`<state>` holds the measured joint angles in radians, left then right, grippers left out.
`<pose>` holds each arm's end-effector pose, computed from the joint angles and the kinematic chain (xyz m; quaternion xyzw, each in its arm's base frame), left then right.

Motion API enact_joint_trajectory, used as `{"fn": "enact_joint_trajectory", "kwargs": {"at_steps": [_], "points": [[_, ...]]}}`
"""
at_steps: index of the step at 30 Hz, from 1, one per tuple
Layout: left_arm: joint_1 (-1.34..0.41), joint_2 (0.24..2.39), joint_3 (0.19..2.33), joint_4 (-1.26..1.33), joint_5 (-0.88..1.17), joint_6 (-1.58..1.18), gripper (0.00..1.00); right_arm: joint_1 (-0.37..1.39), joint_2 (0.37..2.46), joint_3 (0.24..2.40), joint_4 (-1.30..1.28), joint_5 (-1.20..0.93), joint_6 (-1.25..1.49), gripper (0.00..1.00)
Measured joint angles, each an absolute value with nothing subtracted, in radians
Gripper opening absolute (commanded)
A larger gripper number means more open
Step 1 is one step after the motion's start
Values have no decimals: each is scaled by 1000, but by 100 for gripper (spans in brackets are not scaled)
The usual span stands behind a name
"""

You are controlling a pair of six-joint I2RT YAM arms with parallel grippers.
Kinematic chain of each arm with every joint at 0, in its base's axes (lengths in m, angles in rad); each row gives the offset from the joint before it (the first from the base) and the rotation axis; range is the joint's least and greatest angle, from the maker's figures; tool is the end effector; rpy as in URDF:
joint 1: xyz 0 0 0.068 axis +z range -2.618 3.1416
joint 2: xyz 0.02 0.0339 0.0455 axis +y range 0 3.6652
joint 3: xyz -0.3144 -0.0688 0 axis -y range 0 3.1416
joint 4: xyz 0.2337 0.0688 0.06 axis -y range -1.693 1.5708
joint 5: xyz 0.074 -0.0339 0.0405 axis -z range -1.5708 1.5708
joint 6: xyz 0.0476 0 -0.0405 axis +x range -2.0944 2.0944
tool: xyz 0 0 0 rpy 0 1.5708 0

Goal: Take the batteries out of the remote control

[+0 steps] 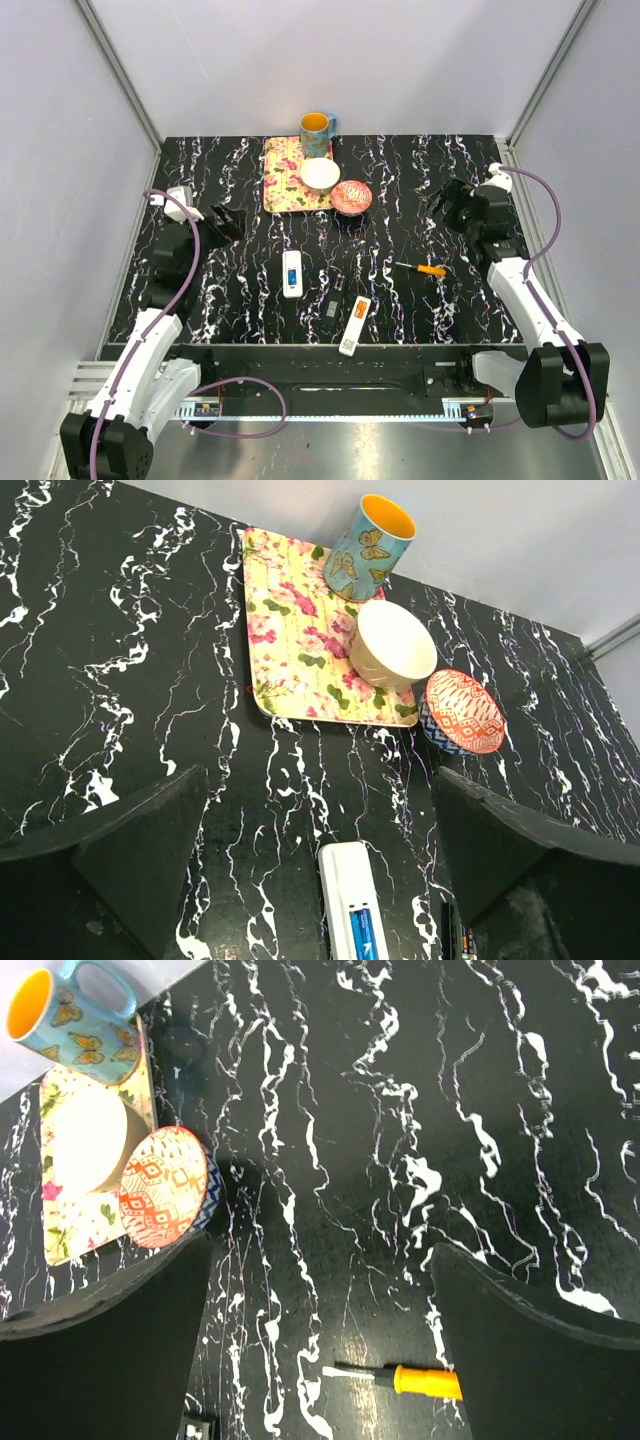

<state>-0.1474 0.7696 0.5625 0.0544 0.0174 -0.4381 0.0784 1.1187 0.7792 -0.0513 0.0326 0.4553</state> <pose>0.1536 -0.0236 0.3244 -0.1043 0.7518 -0.1942 0.6215 0.2348 0.0169 0.3288 0.1646 0.8144 0.1336 0.5402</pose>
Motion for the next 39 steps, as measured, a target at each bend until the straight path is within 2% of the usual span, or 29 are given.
{"fn": "enact_joint_trajectory", "kwargs": {"at_steps": [8,14,21,28,39], "points": [[-185,813,578,44,121,-366,99,78,1118,798,-146,88,545,100],[-415,1021,737,-5,127,-267,99,78,1150,812,-226,62,580,100],[-648,1168,854,-46,20,-137,99,78,1199,797,-295,-14,605,100],[-667,1162,855,-57,-14,-63,99,78,1206,791,-379,-57,604,100],[-670,1092,824,3,-14,-49,99,78,1332,746,-461,-104,643,100]]}}
